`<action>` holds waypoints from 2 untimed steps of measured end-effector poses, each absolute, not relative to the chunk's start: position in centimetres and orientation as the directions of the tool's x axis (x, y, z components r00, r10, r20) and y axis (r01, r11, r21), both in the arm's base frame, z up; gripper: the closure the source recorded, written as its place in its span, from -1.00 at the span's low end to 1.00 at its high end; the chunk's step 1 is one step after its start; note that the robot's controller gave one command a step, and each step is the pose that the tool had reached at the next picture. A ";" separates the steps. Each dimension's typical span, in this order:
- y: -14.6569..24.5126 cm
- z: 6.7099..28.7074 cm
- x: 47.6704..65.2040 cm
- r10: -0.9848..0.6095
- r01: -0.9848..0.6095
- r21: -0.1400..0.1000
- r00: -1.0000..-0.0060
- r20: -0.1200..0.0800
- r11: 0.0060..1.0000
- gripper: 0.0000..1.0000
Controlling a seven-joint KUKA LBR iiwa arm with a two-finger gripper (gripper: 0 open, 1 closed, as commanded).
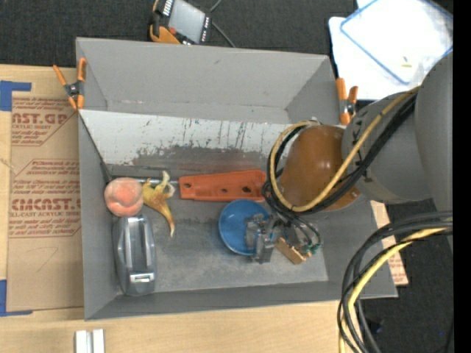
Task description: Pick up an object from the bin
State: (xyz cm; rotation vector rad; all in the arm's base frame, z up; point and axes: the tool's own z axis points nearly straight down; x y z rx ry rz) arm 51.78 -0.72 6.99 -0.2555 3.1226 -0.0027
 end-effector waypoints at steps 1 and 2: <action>1.3 7.0 51.7 -0.223 -0.223 -0.003 -0.975 -0.007 0.975 1.00; 1.8 6.9 52.6 -0.185 -0.185 -0.001 -0.983 -0.001 0.983 1.00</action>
Offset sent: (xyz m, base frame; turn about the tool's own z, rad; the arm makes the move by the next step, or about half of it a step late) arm 0.0097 0.0243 0.0001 -0.0224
